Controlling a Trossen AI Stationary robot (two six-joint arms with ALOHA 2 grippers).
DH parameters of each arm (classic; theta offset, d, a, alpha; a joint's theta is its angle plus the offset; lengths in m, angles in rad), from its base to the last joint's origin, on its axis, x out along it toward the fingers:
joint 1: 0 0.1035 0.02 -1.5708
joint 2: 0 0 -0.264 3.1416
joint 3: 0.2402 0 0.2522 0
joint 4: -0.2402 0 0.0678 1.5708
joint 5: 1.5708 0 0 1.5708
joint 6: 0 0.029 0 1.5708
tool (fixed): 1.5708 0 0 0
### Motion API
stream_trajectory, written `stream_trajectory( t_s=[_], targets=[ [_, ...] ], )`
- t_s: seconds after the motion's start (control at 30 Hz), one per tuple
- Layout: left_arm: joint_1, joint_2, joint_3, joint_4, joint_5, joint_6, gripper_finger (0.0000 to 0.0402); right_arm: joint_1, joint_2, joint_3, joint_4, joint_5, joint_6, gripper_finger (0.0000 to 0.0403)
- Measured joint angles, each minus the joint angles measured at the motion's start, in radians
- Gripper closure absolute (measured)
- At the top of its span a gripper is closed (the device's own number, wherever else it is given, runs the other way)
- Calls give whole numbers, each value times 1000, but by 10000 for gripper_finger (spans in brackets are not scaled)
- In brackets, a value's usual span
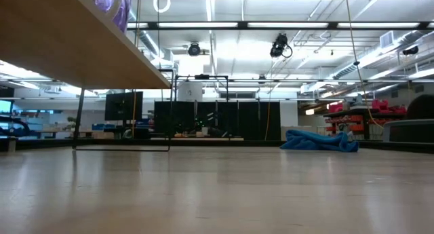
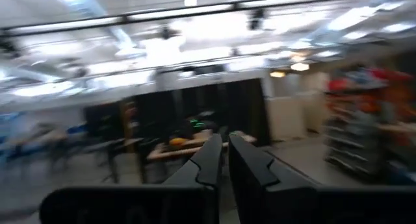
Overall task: Stack small to large cups/mugs on shelf
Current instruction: Return to Home Position
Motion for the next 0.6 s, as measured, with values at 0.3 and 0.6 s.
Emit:
stream_trajectory(
  t_s=[0.3, 0.6],
  targets=[
    [209, -11, 0, 21, 29, -165, 377, -38, -64, 0, 76, 1, -35, 393],
    [212, -50, 0, 40, 31, -199, 369, -37, -82, 0, 69, 1, 32, 393]
  ],
)
